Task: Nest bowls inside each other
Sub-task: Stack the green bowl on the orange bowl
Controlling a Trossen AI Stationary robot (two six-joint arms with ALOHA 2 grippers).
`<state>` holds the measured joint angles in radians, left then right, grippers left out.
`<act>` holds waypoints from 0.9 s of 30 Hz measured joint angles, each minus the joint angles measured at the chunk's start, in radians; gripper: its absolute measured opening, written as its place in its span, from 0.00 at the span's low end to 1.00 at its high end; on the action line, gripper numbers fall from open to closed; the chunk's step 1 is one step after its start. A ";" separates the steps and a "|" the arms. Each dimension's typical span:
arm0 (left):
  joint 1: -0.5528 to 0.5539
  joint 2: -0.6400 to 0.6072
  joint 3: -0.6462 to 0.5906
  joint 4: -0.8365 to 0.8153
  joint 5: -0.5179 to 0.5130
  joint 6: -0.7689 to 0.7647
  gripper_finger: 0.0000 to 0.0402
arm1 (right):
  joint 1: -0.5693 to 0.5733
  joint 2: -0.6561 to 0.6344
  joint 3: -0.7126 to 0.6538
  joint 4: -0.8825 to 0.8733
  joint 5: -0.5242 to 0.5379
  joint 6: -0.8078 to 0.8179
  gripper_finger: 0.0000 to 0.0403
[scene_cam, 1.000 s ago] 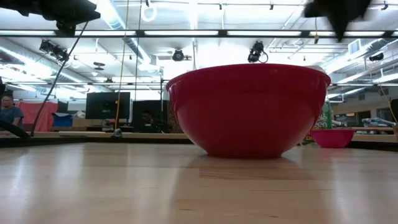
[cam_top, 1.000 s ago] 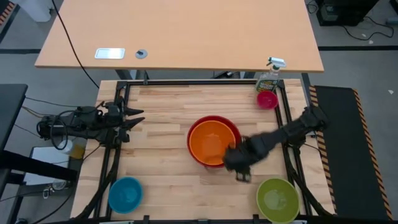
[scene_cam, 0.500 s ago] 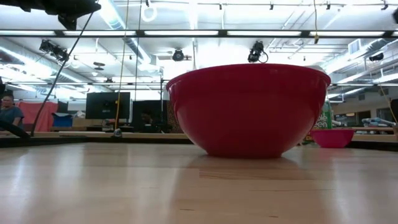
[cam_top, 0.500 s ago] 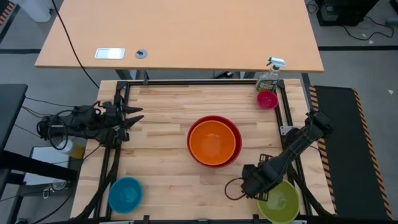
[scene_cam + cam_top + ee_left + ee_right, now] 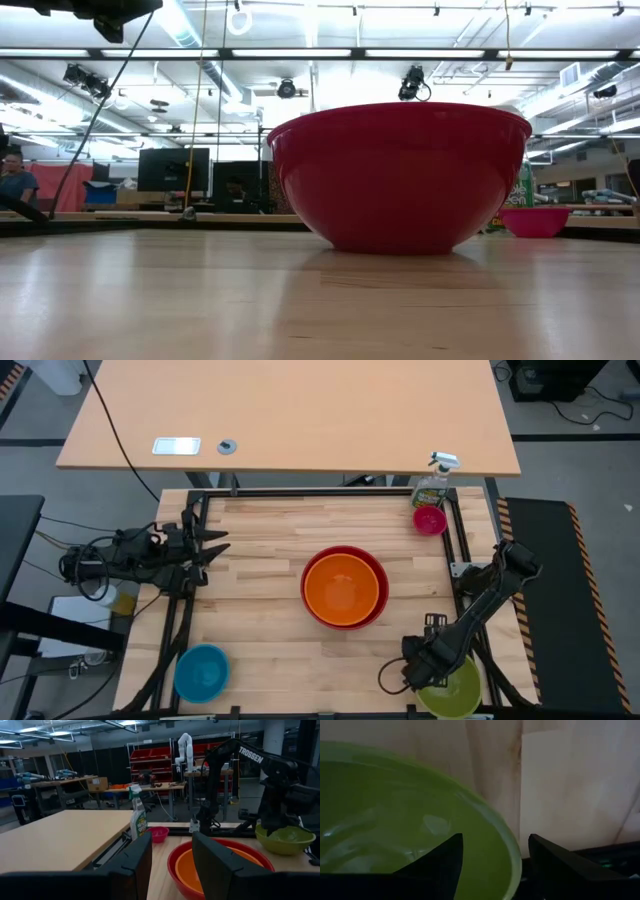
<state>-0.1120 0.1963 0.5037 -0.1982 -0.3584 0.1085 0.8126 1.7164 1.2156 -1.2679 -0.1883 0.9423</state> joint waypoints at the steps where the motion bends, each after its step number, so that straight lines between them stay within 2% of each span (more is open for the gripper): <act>1: 0.000 0.000 0.000 0.000 0.000 0.000 0.35 | 0.000 0.000 -0.013 0.006 0.000 -0.009 0.57; 6: 0.000 0.000 0.000 0.000 0.000 0.000 0.35 | 0.000 0.000 -0.060 0.062 -0.020 -0.078 0.45; 12: 0.000 0.000 0.000 -0.012 0.000 0.000 0.35 | -0.001 0.000 -0.067 0.092 -0.018 -0.144 0.21; 16: 0.000 0.000 0.000 -0.023 0.000 0.000 0.35 | -0.005 -0.006 -0.023 0.087 -0.026 -0.209 0.07; 19: 0.000 0.000 0.000 -0.023 0.000 0.000 0.35 | -0.027 -0.012 0.024 0.070 -0.004 -0.214 0.06; 27: 0.000 0.000 0.000 -0.023 0.000 0.007 0.35 | -0.109 -0.077 0.212 -0.012 0.222 -0.219 0.08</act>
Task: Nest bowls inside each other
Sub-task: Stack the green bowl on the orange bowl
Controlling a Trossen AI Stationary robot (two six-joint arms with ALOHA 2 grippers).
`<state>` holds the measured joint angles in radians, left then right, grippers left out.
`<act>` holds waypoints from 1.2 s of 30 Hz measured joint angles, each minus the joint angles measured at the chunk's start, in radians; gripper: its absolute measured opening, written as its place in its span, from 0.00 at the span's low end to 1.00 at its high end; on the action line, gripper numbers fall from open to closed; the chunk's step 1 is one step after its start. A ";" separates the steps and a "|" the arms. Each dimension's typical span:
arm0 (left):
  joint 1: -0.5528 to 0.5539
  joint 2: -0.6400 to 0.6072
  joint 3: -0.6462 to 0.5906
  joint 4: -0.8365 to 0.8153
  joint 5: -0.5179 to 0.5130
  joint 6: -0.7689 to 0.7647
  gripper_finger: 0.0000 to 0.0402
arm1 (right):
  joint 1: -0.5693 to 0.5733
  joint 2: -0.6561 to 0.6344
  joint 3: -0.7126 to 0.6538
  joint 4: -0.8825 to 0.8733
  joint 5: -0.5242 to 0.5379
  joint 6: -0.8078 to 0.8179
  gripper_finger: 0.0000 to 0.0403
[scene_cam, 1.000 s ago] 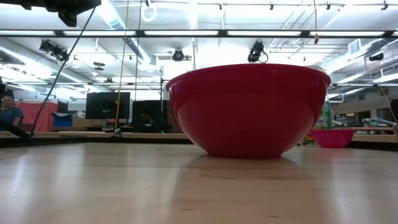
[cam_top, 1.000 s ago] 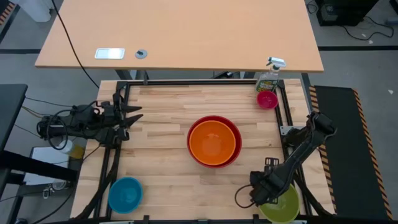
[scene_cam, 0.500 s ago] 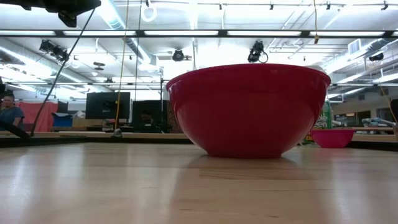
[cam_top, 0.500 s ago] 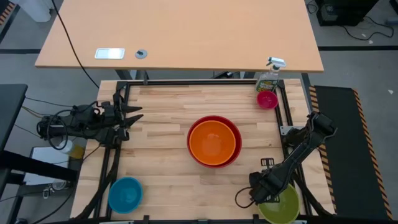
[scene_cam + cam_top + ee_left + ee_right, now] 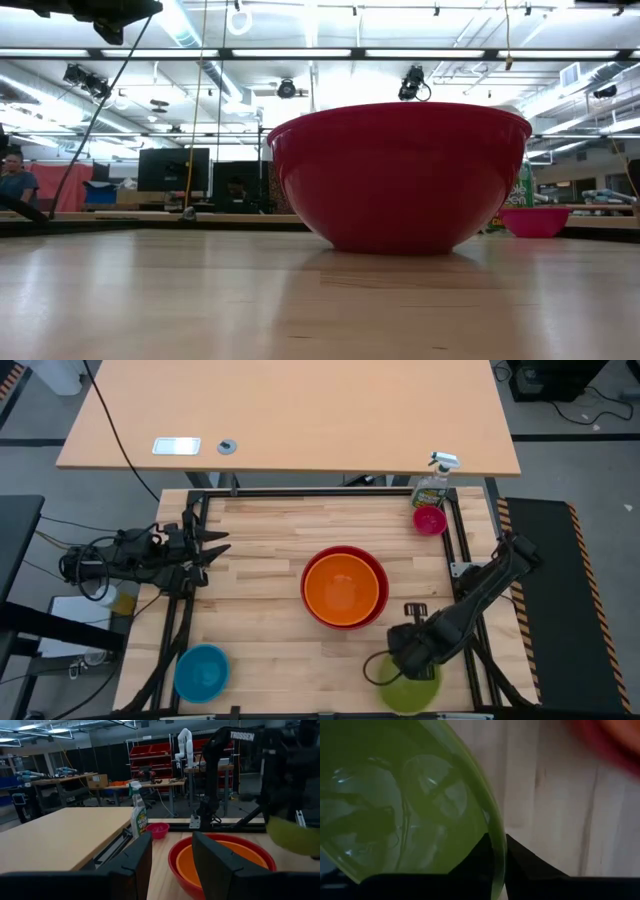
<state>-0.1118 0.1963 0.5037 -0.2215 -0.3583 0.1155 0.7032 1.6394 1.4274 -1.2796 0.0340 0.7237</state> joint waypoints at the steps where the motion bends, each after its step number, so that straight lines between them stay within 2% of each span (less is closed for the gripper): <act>1: 0.000 0.000 0.000 0.000 0.000 0.002 0.35 | -0.012 -0.006 0.026 0.000 0.017 -0.015 0.08; 6: 0.000 0.000 0.000 0.000 0.000 0.005 0.35 | -0.098 -0.015 0.134 -0.004 0.137 -0.090 0.07; 10: 0.000 0.000 0.000 0.000 0.000 0.004 0.35 | -0.198 -0.018 0.196 -0.015 0.303 -0.003 0.08; 12: 0.000 0.000 0.000 0.000 0.000 0.004 0.35 | -0.258 -0.018 0.206 -0.017 0.338 0.056 0.08; 18: 0.000 0.000 0.000 -0.001 0.000 0.000 0.35 | -0.448 -0.012 0.207 -0.018 0.264 0.148 0.07; 25: 0.000 0.000 0.000 -0.010 0.000 -0.024 0.35 | -0.617 -0.004 0.201 -0.030 0.227 0.112 0.07; 30: 0.000 0.000 0.000 -0.022 0.000 -0.036 0.35 | -0.697 -0.004 0.106 0.036 0.106 0.076 0.08; 36: 0.000 0.001 0.000 -0.029 0.000 -0.079 0.35 | -0.751 -0.003 -0.047 0.119 0.094 0.052 0.09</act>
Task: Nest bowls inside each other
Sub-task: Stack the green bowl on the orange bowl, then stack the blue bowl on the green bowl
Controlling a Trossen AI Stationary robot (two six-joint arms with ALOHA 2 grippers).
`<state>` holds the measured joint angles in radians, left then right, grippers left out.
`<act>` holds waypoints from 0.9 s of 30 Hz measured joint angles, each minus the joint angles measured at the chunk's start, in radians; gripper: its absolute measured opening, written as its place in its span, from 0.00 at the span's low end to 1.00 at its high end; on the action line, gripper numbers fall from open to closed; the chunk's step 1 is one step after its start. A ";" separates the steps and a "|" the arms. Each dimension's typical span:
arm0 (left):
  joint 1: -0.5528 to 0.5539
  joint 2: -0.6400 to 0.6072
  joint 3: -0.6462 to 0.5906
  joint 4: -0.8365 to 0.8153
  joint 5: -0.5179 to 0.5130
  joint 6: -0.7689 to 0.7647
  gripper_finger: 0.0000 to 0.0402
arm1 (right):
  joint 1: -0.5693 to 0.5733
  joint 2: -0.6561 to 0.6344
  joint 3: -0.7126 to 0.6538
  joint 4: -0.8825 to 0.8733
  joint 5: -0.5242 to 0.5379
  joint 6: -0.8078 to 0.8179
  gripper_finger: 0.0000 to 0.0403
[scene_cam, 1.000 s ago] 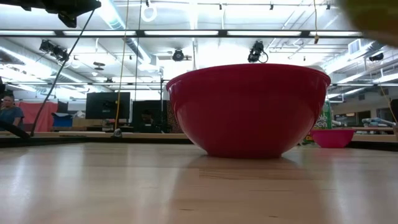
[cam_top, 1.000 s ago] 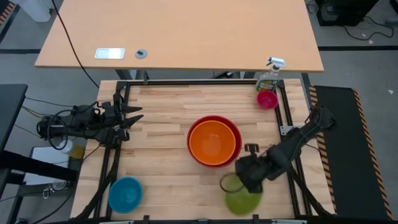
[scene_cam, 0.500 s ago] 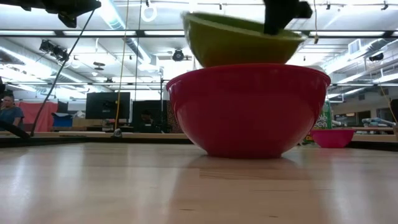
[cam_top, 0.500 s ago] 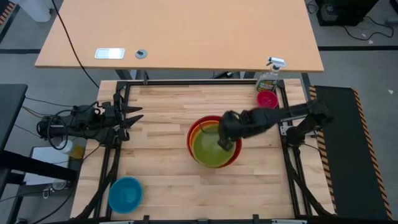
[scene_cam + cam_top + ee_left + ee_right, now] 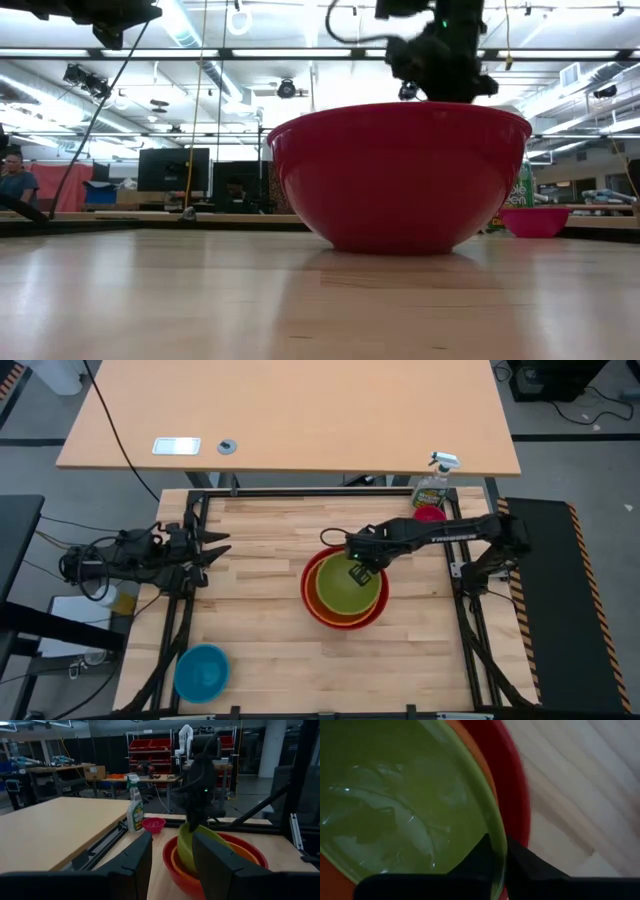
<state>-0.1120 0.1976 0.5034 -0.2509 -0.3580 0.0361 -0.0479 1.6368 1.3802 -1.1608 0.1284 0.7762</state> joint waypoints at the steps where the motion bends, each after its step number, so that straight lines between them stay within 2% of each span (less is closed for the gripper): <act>1: 0.000 0.003 0.000 -0.002 0.000 -0.009 0.35 | -0.005 -0.001 -0.016 0.016 0.005 -0.015 0.10; 5: 0.000 0.029 0.000 0.000 0.000 -0.017 0.35 | -0.008 -0.001 -0.061 0.059 0.003 -0.074 0.17; 10: 0.000 0.082 0.000 0.000 0.000 -0.017 0.35 | -0.007 -0.001 -0.070 0.106 -0.056 -0.099 0.31; 13: 0.000 0.116 0.000 0.010 0.000 -0.016 0.35 | -0.014 0.000 -0.038 0.075 -0.103 -0.099 0.40; 15: 0.000 0.136 0.000 0.010 0.000 -0.016 0.35 | -0.019 -0.001 0.012 0.022 -0.082 -0.071 0.44; 19: 0.000 0.177 0.000 0.012 0.000 -0.021 0.35 | -0.021 -0.004 0.130 -0.148 0.060 -0.012 0.47; 22: 0.000 0.200 0.000 0.014 0.000 -0.011 0.35 | -0.021 -0.007 0.180 -0.177 0.065 -0.020 0.46; 27: 0.000 0.215 0.000 0.025 0.000 0.007 0.35 | 0.009 0.011 0.153 -0.117 0.097 -0.038 0.46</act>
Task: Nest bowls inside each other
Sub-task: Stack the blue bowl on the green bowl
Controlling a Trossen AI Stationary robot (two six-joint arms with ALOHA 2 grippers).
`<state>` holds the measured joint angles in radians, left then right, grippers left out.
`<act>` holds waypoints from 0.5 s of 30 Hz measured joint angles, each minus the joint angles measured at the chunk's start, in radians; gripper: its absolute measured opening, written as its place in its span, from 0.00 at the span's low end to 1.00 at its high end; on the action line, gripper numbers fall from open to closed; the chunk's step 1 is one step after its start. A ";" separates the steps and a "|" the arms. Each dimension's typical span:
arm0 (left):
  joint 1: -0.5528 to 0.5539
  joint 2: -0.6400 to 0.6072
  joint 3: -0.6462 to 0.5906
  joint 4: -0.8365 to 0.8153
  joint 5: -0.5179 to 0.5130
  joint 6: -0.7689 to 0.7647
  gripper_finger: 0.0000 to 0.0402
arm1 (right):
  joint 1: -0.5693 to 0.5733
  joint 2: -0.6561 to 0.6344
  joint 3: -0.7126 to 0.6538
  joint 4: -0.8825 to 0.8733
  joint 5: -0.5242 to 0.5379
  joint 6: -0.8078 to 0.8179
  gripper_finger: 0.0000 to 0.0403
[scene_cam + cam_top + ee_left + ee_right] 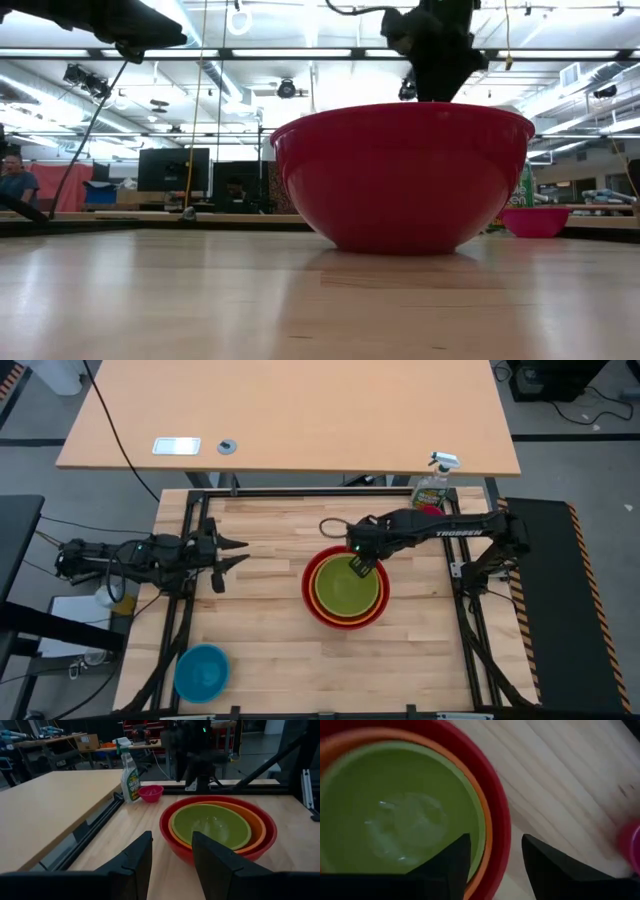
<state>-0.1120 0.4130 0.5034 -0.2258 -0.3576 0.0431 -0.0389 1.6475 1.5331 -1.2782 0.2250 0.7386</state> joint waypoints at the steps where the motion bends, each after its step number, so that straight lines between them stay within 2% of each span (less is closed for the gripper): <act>1: 0.000 0.000 0.000 0.001 0.000 0.003 0.35 | 0.010 0.004 -0.015 0.006 0.019 -0.002 0.46; 6: 0.000 -0.001 0.000 0.014 0.000 -0.002 0.35 | 0.069 0.021 -0.076 0.066 0.096 0.008 0.45; 9: -0.009 0.013 0.016 -0.008 0.010 -0.050 0.35 | 0.107 0.025 -0.077 0.064 0.105 0.021 0.45; 12: -0.036 0.071 0.081 -0.089 0.067 -0.098 0.35 | 0.152 0.018 -0.077 0.050 0.132 0.025 0.45; 15: -0.078 0.167 0.138 -0.185 0.082 -0.129 0.35 | 0.197 0.017 -0.076 0.045 0.162 0.000 0.45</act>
<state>-0.1902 0.5803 0.6412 -0.4113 -0.2758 -0.0862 0.1577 1.6646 1.4567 -1.2327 0.3866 0.7385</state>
